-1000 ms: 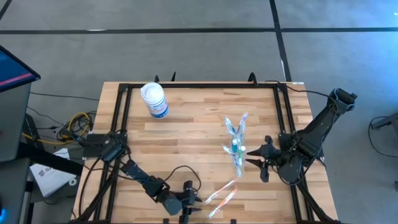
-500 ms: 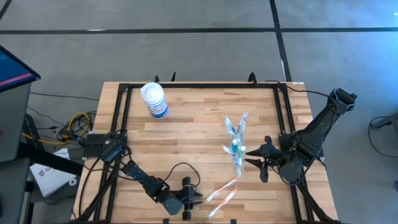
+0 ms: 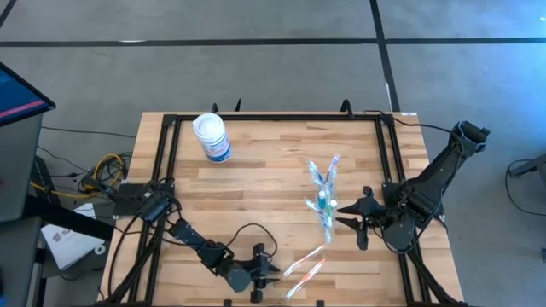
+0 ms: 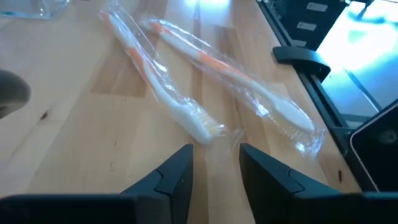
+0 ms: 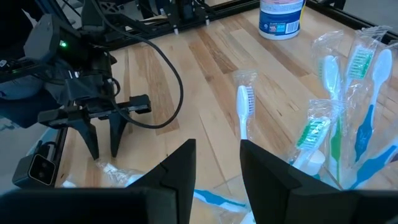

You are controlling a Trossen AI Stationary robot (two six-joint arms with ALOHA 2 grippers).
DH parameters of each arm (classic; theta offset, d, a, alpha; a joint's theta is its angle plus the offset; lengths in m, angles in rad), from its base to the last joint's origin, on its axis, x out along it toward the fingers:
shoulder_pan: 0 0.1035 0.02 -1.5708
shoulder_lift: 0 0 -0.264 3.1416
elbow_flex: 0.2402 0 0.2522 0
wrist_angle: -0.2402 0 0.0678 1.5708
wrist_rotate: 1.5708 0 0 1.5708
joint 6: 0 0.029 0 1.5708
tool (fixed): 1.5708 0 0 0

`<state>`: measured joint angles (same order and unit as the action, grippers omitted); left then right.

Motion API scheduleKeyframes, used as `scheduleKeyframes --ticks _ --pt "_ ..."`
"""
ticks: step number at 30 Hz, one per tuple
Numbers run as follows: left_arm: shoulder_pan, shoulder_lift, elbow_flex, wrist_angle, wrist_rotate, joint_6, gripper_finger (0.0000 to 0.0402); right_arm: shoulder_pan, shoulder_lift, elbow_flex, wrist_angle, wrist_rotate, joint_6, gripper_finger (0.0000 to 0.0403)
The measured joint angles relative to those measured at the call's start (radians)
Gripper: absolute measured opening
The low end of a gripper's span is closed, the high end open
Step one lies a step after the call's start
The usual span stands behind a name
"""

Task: Pick & Place toothbrushing station
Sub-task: Put the orange toothbrush into the transparent organizer

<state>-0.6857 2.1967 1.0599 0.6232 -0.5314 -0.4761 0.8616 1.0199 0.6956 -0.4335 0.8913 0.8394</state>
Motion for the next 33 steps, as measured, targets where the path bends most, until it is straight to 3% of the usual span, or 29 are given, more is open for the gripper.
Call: scheduleKeyframes --ticks 15,19,24,33 --pt "0.004 0.109 0.107 0.025 -0.038 0.061 0.0116 0.0 0.0 0.0 0.0 0.004 0.0 0.0115" --pt "0.004 0.092 0.108 -0.025 -0.071 0.053 0.0088 0.0 0.0 0.0 0.0 0.004 0.0 0.0115" --pt "0.004 0.087 0.105 -0.041 -0.108 0.051 0.0012 0.0 0.0 0.0 0.001 0.004 0.0 0.0115" --pt "0.001 0.049 0.102 -0.114 -0.118 0.052 0.0001 0.0 0.0 0.0 0.001 0.003 0.0 0.0115"
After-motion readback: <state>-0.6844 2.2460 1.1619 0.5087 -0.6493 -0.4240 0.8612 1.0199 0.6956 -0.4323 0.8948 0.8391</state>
